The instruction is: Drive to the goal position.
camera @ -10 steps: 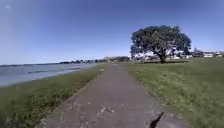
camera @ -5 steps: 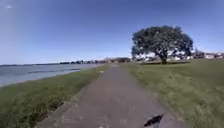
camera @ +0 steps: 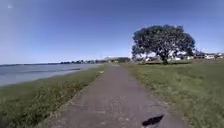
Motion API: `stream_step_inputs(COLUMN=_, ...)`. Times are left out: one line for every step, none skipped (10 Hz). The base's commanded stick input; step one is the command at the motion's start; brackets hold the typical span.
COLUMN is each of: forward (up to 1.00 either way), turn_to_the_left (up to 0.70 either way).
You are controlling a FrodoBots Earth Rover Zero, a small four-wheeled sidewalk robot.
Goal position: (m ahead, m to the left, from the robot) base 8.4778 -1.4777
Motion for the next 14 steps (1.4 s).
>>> stream_step_inputs(forward=0.7, turn_to_the_left=0.0)
stream_step_inputs(forward=0.7, turn_to_the_left=-0.11)
stream_step_inputs(forward=0.7, turn_to_the_left=-0.24)
stream_step_inputs(forward=0.7, turn_to_the_left=-0.05)
stream_step_inputs(forward=0.7, turn_to_the_left=0.0)
stream_step_inputs(forward=0.7, turn_to_the_left=0.0)
stream_step_inputs(forward=0.7, turn_to_the_left=0.0)
stream_step_inputs(forward=0.7, turn_to_the_left=0.0)
stream_step_inputs(forward=0.7, turn_to_the_left=0.0)
stream_step_inputs(forward=0.7, turn_to_the_left=0.0)
stream_step_inputs(forward=0.7, turn_to_the_left=0.0)
stream_step_inputs(forward=0.7, turn_to_the_left=0.0)
stream_step_inputs(forward=0.7, turn_to_the_left=0.0)
stream_step_inputs(forward=0.7, turn_to_the_left=0.0)
